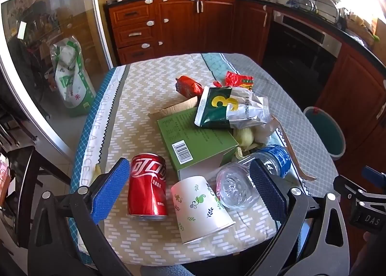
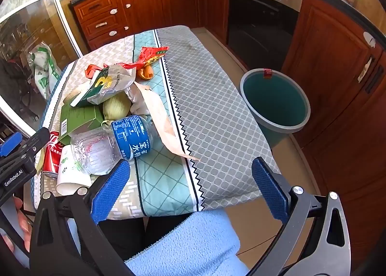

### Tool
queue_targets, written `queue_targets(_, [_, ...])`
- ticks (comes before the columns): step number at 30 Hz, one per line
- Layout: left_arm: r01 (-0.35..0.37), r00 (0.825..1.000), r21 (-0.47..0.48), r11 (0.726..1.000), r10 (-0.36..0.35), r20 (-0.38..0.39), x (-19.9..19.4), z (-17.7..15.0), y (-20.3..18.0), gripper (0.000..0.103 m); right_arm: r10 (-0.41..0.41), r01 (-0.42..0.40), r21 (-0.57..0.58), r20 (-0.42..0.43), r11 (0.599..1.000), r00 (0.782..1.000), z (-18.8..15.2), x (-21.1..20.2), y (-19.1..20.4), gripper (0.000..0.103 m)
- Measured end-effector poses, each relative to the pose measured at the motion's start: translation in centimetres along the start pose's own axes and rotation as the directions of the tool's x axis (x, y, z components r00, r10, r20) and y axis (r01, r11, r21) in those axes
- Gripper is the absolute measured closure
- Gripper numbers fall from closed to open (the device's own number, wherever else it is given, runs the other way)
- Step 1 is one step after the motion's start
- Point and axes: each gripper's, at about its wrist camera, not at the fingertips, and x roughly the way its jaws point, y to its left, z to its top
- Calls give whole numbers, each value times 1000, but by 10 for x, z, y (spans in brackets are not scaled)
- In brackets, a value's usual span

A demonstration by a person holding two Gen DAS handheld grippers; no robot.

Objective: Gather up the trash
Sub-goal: 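Reach the left gripper to the red Coca-Cola can and close on it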

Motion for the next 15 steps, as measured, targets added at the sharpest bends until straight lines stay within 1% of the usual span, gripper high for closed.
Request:
queue_targets(3, [17, 1000, -7, 1000, -17, -13, 6, 0, 6, 4, 12, -12, 9, -13, 1000, 1000, 1, 5, -2, 6])
queue_targets(6, [5, 1000, 30, 1000, -5, -9, 10, -1, 10, 4, 33, -33, 7, -15, 999, 999, 3, 8, -3, 6])
queue_targets(9, [8, 1000, 47, 999, -7, -26, 19, -4, 22, 4, 38, -38, -9, 2, 999, 999, 7, 10, -2, 6])
queue_targets(10, [-17, 1000, 64, 998, 18, -6, 25, -2, 26, 4, 39, -39, -15, -1, 999, 999, 8, 12, -1, 6])
queue_targets(11, [-4, 999, 56, 998, 6, -35, 30, -4, 34, 4, 42, -42, -21, -11, 999, 999, 9, 15, 0, 6])
queue_targets(15, [21, 994, 32, 999, -18, -108, 47, -16, 59, 4, 45, -47, -41, -62, 998, 997, 9, 31, 10, 6])
